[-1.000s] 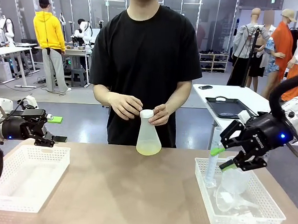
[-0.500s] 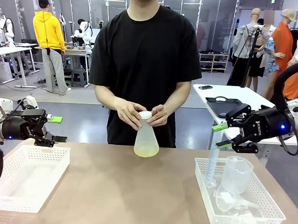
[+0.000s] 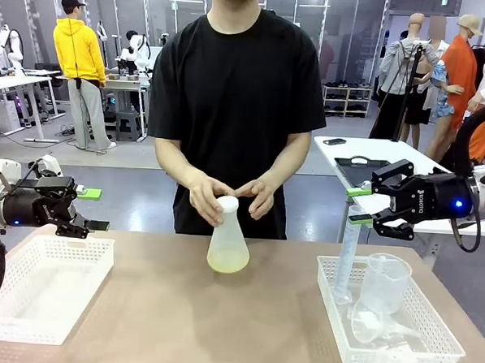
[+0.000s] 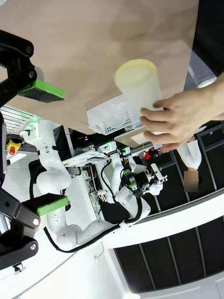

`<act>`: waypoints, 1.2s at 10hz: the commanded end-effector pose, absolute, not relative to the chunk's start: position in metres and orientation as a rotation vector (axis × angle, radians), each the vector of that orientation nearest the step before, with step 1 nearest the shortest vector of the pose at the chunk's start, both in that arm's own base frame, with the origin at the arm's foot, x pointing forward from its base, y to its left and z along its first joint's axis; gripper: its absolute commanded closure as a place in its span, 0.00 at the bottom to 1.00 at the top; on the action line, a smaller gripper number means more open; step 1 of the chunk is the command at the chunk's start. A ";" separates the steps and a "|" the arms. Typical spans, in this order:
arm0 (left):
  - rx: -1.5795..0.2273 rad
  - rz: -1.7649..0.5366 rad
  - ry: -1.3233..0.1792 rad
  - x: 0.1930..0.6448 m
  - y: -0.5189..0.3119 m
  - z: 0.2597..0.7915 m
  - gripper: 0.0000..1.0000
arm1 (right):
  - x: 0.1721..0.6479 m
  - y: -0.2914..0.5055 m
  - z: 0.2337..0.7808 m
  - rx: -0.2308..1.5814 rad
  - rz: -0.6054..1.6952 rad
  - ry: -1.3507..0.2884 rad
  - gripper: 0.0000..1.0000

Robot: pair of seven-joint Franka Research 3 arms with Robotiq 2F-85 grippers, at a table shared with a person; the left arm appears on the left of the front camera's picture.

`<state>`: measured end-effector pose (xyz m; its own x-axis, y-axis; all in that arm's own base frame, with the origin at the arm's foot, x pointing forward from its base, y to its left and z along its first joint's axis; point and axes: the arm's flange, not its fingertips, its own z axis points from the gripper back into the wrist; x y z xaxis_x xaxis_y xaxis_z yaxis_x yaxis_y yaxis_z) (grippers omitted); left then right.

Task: Prepare the solutions needed for the experiment.
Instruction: When the human places the Big flask in the center of the table, pick up the Big flask and place it in the left Organizing basket.

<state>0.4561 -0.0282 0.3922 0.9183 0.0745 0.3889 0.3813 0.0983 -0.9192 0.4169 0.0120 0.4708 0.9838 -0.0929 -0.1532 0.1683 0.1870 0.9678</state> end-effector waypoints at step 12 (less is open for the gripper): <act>-1.464 -0.248 -0.397 0.456 -0.028 0.393 0.00 | 0.416 0.014 0.462 1.367 -0.202 0.066 0.50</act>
<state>0.4561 -0.0282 0.3922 0.9183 0.0745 0.3889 0.3813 0.0983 -0.9192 0.4167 0.0141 0.4592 0.9797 -0.1054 -0.1708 0.1884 0.1906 0.9634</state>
